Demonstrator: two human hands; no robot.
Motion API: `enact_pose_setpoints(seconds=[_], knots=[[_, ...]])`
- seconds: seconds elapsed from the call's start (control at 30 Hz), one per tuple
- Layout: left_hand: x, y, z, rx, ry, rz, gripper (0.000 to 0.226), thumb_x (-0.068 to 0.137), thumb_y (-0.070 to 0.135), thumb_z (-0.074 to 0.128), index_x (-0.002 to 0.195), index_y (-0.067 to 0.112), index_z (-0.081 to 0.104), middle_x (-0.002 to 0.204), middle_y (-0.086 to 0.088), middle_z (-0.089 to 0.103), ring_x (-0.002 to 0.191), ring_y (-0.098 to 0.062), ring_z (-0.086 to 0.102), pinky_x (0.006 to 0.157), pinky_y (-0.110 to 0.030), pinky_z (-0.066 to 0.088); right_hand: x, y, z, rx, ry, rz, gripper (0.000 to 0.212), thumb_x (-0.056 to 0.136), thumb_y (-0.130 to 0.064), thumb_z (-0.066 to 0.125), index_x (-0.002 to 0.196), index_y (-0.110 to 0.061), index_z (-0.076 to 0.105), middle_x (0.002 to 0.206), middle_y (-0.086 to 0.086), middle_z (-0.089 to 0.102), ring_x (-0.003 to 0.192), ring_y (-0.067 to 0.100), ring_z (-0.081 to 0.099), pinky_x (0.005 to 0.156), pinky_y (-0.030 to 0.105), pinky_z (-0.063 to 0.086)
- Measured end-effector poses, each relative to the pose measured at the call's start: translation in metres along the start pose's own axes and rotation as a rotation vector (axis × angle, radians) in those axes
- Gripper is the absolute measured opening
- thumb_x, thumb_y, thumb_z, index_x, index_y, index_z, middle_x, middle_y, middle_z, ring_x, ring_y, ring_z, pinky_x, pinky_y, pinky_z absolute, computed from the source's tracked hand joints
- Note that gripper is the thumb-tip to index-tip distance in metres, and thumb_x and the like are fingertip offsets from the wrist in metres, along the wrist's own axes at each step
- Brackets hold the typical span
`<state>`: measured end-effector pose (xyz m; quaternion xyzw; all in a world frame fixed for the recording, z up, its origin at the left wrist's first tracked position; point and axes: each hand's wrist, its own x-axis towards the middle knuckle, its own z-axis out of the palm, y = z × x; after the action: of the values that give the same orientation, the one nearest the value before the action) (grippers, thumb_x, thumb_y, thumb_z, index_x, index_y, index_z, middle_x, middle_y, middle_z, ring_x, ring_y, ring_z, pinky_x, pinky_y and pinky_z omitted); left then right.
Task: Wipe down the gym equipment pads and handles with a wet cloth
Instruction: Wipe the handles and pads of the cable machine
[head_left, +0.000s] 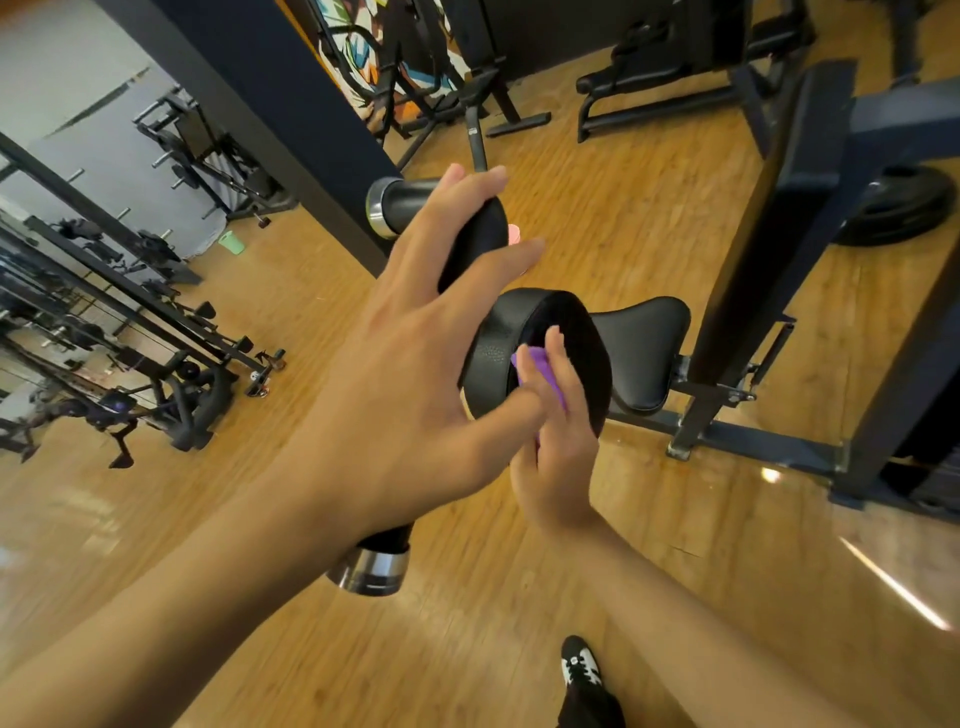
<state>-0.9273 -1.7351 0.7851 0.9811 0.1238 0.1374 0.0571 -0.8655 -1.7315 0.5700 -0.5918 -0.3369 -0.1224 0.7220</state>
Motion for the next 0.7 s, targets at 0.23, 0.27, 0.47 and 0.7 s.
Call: enact_pose_setpoints(seconds=[0.23,0.27,0.47,0.7], knots=[[-0.003,-0.003,-0.002,-0.046,-0.027,0.020,0.071,0.082,0.044,0.060,0.147,0.015,0.054,0.170,0.001,0.018,0.161,-0.013,0.000,0.128,-0.026,0.010,0.081,-0.003,0.011,-0.031,0.193,0.308,0.032,0.105,-0.010,0.054,0.136,-0.009,0.063,0.143,0.006,0.061,0.136,0.016,0.053,0.110,0.021,0.043],[-0.003,-0.003,-0.002,-0.053,-0.024,0.020,0.070,0.082,0.040,0.063,0.147,0.015,0.054,0.169,0.001,0.020,0.161,-0.012,0.001,0.128,-0.024,0.010,0.055,-0.010,0.009,0.003,0.141,0.257,0.035,0.104,-0.006,0.056,0.139,-0.007,0.060,0.148,0.007,0.056,0.140,0.019,0.050,0.112,0.028,0.044],[-0.007,-0.005,-0.007,-0.034,-0.045,0.034,0.073,0.081,0.044,0.060,0.148,0.015,0.054,0.170,0.000,0.018,0.161,-0.014,0.001,0.127,-0.021,0.009,0.034,-0.002,0.010,0.017,0.175,0.207,0.034,0.107,-0.008,0.050,0.139,-0.003,0.059,0.152,0.013,0.048,0.139,0.003,0.048,0.111,0.029,0.046],[0.004,-0.009,-0.001,-0.032,-0.030,0.067,0.069,0.081,0.040,0.060,0.144,0.012,0.056,0.169,-0.005,0.020,0.161,-0.020,0.003,0.126,-0.021,0.007,0.042,0.070,-0.004,0.008,0.190,0.682,0.032,0.106,-0.013,0.050,0.133,-0.013,0.067,0.133,0.002,0.067,0.128,0.015,0.059,0.098,0.005,0.040]])
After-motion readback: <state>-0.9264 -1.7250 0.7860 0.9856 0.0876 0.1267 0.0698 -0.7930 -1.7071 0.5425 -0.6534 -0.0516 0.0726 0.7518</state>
